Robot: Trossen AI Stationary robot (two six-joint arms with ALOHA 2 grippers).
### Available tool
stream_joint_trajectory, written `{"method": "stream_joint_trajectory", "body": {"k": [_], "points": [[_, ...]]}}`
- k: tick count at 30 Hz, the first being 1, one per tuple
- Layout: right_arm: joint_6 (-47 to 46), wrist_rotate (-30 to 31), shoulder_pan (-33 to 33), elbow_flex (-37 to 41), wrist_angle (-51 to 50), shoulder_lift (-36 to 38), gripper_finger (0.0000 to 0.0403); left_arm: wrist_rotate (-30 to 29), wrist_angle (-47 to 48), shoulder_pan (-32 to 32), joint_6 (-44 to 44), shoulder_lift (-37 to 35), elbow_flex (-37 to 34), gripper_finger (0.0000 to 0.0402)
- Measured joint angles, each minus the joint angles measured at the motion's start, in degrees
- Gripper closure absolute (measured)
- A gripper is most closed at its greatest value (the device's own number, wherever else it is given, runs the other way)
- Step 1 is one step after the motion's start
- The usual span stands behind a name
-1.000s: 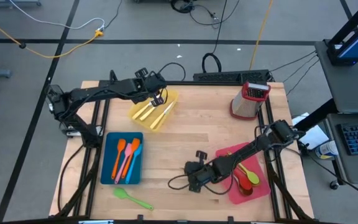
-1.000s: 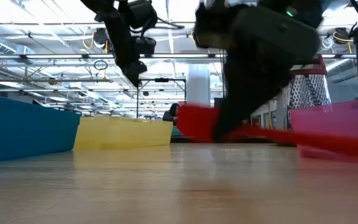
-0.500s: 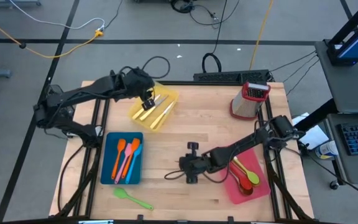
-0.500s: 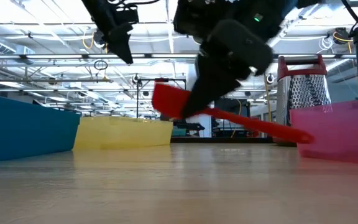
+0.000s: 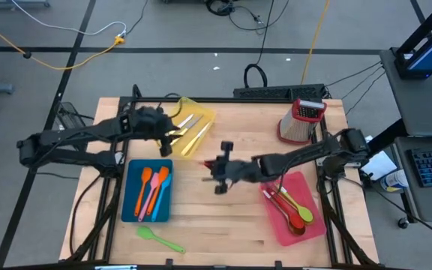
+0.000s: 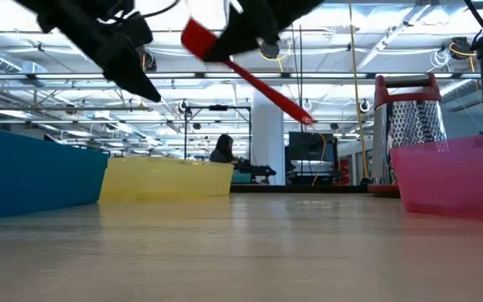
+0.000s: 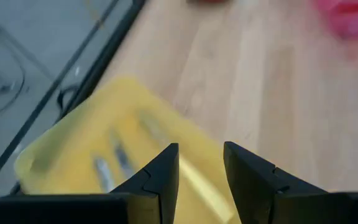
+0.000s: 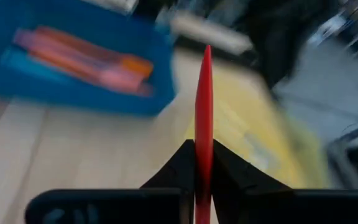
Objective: Pick & Place Kitchen Items
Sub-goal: Put the red spatula into the blue bin
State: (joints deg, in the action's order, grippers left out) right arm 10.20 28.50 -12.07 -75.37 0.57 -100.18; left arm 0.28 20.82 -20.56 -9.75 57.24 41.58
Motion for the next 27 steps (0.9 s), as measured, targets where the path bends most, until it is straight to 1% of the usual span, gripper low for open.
{"method": "stream_joint_trajectory", "body": {"k": [2,4,7,9,11,13,16,19,22,24,27], "points": [[3.3,-0.22,1.4,-0.06,4.53,0.72,0.0385,1.21,-6.09,0.57,0.97,-2.8,-4.31,0.027],[6.03,-2.51,2.83,-0.07,9.25,0.64,0.0385,1.21,-12.36,1.57,1.4,-4.64,-8.4,0.027],[7.42,-10.79,5.02,-0.01,15.71,0.05,0.0381,2.03,-21.23,3.68,2.48,-6.11,-13.97,0.027],[7.38,-14.77,6.46,-0.15,19.73,-0.99,0.0381,3.73,-27.32,5.36,2.36,-6.58,-17.3,0.027],[7.11,-15.28,7.31,-0.02,18.98,-1.32,0.0382,5.54,-34.49,7.35,2.29,-6.58,-20.2,0.027],[6.96,-15.25,7.88,0.13,18.66,-1.45,0.0383,5.85,-40.86,9.15,2.36,-6.6,-22.6,0.027],[5.49,-15.1,8.14,2.16,20.94,-1.08,0.0382,5.71,-47.67,11.27,2.33,-6.6,-24.64,0.027],[2.05,-15.5,8.28,6.43,25.57,-1.28,0.0381,5.72,-52.8,12.71,2.14,-6.59,-25.37,0.027],[0.57,-18.66,8.84,10.41,31.54,-1.41,0.0381,5.7,-56.95,13.29,2.28,-6.59,-25.42,0.027],[0.53,-21.19,9.5,12.47,36.97,-1.28,0.0381,5.71,-59.56,13.56,3.84,-6.6,-25.42,0.027],[-0.35,-21.92,10.28,14.36,43.66,-1.25,0.0382,5.7,-61.54,13.92,6.93,-6.29,-25.42,0.027]]}}
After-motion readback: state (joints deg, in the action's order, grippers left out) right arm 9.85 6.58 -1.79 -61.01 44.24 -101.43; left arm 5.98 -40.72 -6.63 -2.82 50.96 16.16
